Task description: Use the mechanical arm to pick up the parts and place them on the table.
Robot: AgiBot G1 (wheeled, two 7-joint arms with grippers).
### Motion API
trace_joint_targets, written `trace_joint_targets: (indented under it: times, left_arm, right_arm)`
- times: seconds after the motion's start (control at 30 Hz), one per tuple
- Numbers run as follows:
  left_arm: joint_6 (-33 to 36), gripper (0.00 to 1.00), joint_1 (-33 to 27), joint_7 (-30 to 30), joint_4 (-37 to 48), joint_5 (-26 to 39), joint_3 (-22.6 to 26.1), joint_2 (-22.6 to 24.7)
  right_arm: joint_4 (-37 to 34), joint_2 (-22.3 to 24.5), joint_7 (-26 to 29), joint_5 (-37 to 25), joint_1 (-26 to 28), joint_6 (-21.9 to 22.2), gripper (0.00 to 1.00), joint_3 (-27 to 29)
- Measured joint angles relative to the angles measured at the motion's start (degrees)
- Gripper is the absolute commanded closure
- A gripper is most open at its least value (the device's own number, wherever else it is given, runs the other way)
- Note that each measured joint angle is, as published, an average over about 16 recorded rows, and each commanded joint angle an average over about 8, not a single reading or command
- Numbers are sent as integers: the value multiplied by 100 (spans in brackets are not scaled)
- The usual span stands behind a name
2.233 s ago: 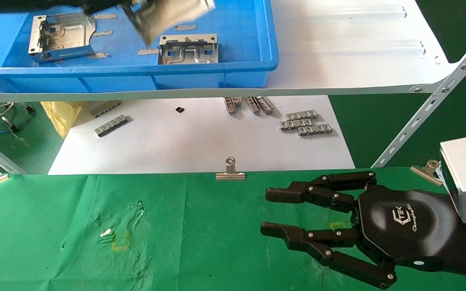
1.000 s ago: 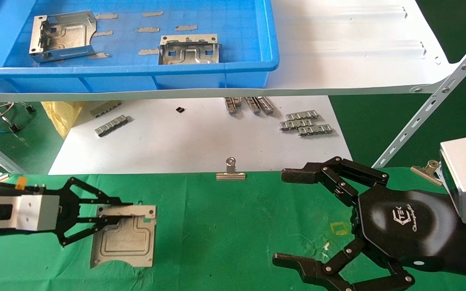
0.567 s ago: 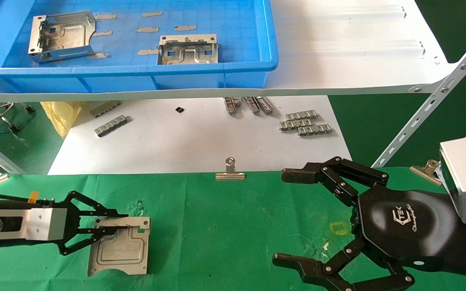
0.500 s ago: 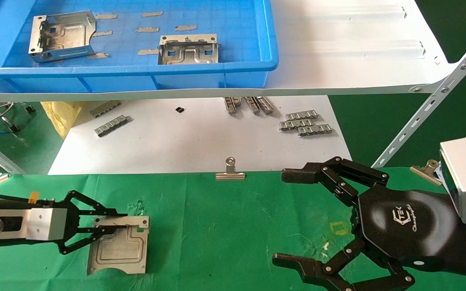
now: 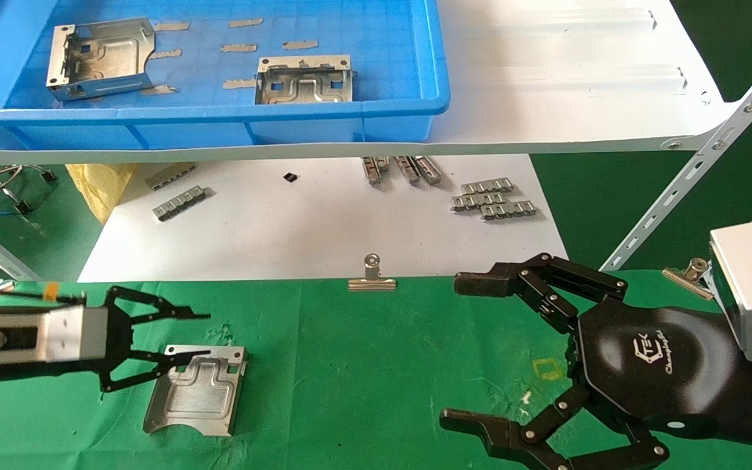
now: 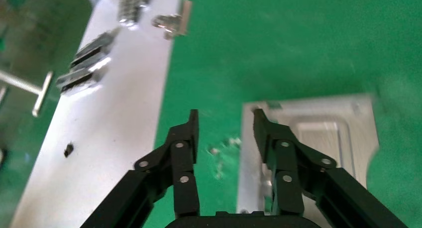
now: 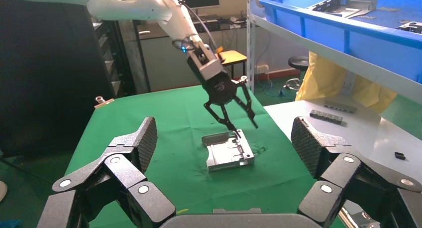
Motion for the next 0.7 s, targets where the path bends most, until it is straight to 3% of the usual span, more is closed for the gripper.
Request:
trace_joint_targets:
  times: [0.33, 0.7]
  left_arm:
    - [30, 0, 274, -1080, 306, -741, -348, -100]
    - [14, 0, 387, -1285, 188, -839, -454, -129]
  right_arm:
    - [-1, 0, 0, 0, -1, 1, 0, 0]
    - [-2, 1, -1, 0, -1, 1, 0, 0]
